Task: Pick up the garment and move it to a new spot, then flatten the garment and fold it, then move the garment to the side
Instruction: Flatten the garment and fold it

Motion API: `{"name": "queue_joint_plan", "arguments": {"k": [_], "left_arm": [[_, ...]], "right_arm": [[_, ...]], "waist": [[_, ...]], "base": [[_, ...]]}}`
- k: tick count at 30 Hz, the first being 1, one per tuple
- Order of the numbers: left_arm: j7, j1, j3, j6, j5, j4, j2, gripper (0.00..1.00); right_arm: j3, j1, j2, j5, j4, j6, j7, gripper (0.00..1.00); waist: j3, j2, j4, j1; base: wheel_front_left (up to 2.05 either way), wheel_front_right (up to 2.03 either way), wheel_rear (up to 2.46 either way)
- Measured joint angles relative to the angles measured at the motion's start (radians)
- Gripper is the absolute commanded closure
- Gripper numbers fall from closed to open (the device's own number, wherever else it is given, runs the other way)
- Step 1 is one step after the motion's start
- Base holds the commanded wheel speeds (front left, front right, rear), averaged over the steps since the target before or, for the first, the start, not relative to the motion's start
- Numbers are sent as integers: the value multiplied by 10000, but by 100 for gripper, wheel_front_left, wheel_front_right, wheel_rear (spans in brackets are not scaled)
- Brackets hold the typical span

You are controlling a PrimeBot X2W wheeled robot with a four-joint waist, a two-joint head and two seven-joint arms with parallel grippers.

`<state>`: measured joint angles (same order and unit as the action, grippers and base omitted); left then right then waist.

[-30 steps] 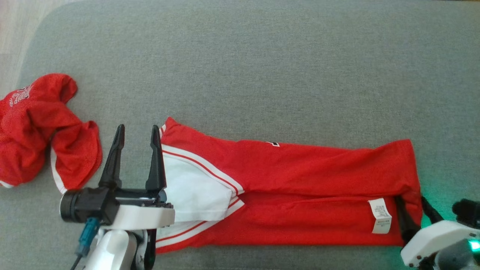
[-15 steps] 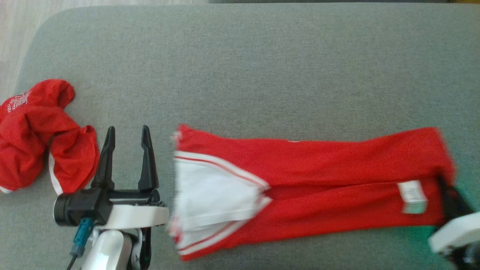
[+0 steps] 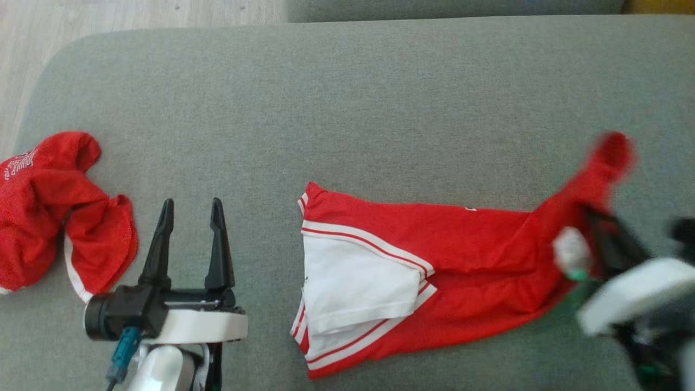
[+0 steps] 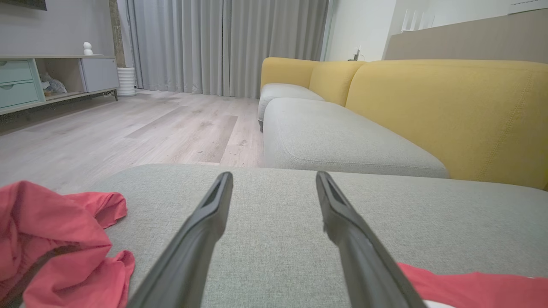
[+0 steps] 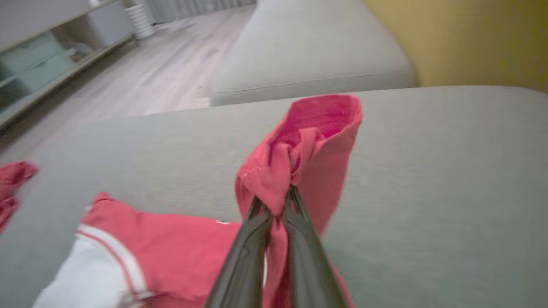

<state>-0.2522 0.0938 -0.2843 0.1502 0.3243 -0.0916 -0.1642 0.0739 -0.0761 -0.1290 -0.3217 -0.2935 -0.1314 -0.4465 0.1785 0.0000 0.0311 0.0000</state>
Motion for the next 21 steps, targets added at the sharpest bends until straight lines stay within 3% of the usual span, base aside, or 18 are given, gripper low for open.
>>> {"name": "queue_joint_plan", "arguments": {"k": [3, 8, 9, 10, 14, 17, 18, 19, 20, 21], "left_arm": [[0, 27, -27, -73, 0, -75, 86, 0], [0, 58, -82, -186, 0, -270, 194, 0], [0, 58, -82, -186, 0, -270, 194, 0], [0, 65, -92, -194, 0, -326, 222, 0], [0, 160, -117, -221, 0, -378, 284, 0], [0, 289, -121, -272, 0, -430, 313, 0], [0, 340, -121, -274, 0, -456, 341, 0], [0, 390, -121, -276, -2, -495, 372, 0], [0, 434, -121, -278, 0, -527, 401, 0], [0, 461, -117, -282, 0, -539, 428, 0]], "right_arm": [[-1582, 639, 201, -395, 224, 0, -207, 100], [-3933, 1148, 637, -1285, 1622, 0, -17, 100], [-3933, 1148, 637, -1285, 1622, 0, -17, 100], [-4652, 1287, 673, -1724, 2336, 0, 307, 100], [-5795, 1716, 669, -2934, 3375, 0, 1331, 100], [-6311, 2038, 665, -3198, 3825, 0, 1716, 100], [-6500, 2209, 665, -3356, 4013, 0, 1868, 85], [-6619, 2378, 665, -3415, 4194, 0, 2027, 15], [-6715, 2534, 658, -3475, 4320, 0, 2226, 0], [-6811, 2674, 644, -3567, 4385, 0, 2420, 0]], "waist": [[18, 0, 102, 0], [102, 0, 431, 0], [102, 0, 431, 0], [167, 0, 592, 0], [355, 0, 855, 0], [487, 0, 934, 1], [546, 0, 959, 1], [598, 0, 976, 1], [644, 0, 981, 1], [679, 0, 973, 1]], "base": [[0, 0, 0], [0, 0, 0], [0, 0, 0], [0, 0, 0], [0, 0, 0], [0, 0, 0], [0, 0, 0], [0, 0, 0], [0, 0, 0], [0, 0, 0]]}}
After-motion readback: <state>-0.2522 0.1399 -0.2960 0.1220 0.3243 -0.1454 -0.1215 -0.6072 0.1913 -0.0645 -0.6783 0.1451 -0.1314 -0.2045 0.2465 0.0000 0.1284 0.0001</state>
